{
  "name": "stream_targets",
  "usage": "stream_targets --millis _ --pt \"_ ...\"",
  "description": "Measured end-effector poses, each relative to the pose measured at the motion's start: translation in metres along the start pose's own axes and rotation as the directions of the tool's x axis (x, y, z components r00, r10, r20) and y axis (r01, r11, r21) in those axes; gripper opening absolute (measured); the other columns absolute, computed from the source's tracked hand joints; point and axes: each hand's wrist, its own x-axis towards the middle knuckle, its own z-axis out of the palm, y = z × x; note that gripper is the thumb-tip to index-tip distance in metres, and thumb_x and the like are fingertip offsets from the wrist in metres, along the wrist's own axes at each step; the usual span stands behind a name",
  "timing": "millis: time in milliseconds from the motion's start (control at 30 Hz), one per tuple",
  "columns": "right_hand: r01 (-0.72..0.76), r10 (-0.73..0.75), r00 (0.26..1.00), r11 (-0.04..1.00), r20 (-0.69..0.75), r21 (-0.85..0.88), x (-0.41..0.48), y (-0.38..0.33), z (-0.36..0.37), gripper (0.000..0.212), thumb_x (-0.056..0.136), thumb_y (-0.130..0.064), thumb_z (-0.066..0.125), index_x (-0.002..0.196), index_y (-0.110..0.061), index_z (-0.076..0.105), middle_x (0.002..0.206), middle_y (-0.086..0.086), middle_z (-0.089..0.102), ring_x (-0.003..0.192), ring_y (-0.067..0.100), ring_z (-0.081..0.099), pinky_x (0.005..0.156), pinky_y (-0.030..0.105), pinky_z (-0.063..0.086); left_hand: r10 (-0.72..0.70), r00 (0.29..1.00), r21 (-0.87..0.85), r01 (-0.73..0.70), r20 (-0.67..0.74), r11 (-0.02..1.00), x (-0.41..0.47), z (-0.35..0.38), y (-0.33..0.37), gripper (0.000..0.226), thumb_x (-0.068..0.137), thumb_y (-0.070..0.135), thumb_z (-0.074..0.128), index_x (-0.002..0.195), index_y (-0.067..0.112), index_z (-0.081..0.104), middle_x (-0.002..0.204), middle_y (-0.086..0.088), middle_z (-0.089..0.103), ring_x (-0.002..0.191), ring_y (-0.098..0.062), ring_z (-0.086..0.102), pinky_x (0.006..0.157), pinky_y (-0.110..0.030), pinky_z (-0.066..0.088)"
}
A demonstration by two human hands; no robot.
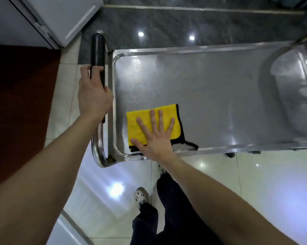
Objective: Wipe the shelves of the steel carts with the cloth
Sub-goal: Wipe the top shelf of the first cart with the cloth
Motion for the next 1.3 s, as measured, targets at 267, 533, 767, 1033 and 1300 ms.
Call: stream_targets --millis 267,533,767,1033,1300 --pt "-0.020 0.022 0.998 0.999 0.058 -0.037 -0.009 -0.021 0.006 0.087 0.094 -0.090 0.037 0.169 -0.047 0.023 0.181 0.013 0.000 0.165 0.045 -0.007 0.116 0.086 0.002 0.015 1.000 -0.021 -0.015 0.016 1.000 -0.001 -0.002 -0.002 0.053 0.095 0.010 0.061 0.147 0.019 0.052 0.158 -0.011 0.038 0.120 -0.039 0.059 0.100 -0.054 0.054" --pt "-0.238 0.249 0.956 0.967 0.158 -0.086 0.173 0.050 -0.018 0.087 0.091 -0.093 0.025 0.168 -0.053 0.013 0.181 0.007 -0.008 0.165 0.039 -0.016 0.118 0.082 -0.005 0.018 1.000 -0.087 -0.019 -0.003 0.996 0.000 0.001 -0.008 0.056 0.097 0.011 0.065 0.149 0.022 0.049 0.158 -0.004 0.036 0.122 -0.030 0.062 0.101 -0.051 0.059" --pt "-0.198 0.203 0.966 0.979 0.160 -0.048 0.304 0.015 -0.003 0.084 0.090 -0.093 0.014 0.166 -0.056 0.011 0.180 0.015 -0.010 0.162 0.047 -0.017 0.111 0.087 -0.011 -0.001 1.000 -0.090 0.000 -0.013 0.996 0.000 0.003 -0.009 0.059 0.094 0.009 0.067 0.149 0.020 0.051 0.159 -0.005 0.036 0.125 -0.029 0.061 0.092 -0.051 0.062" --pt "-0.144 0.150 0.978 0.988 0.144 -0.051 0.282 -0.012 0.012 0.075 0.100 -0.081 0.010 0.168 -0.051 0.016 0.180 0.015 -0.008 0.163 0.046 -0.015 0.114 0.084 -0.009 -0.001 1.000 -0.088 -0.001 -0.018 0.996 0.000 0.002 -0.009 0.059 0.092 0.008 0.069 0.147 0.021 0.052 0.157 -0.004 0.038 0.122 -0.028 0.062 0.092 -0.047 0.063" --pt "-0.043 0.043 0.999 0.999 0.000 0.004 0.083 -0.056 0.023 0.067 0.106 -0.070 0.036 0.168 -0.046 0.025 0.179 0.019 0.004 0.164 0.048 -0.003 0.115 0.087 0.002 -0.006 1.000 -0.084 0.006 0.002 0.996 0.001 -0.004 -0.002 0.056 0.092 0.008 0.066 0.146 0.018 0.054 0.158 -0.008 0.039 0.124 -0.032 0.060 0.098 -0.049 0.058"
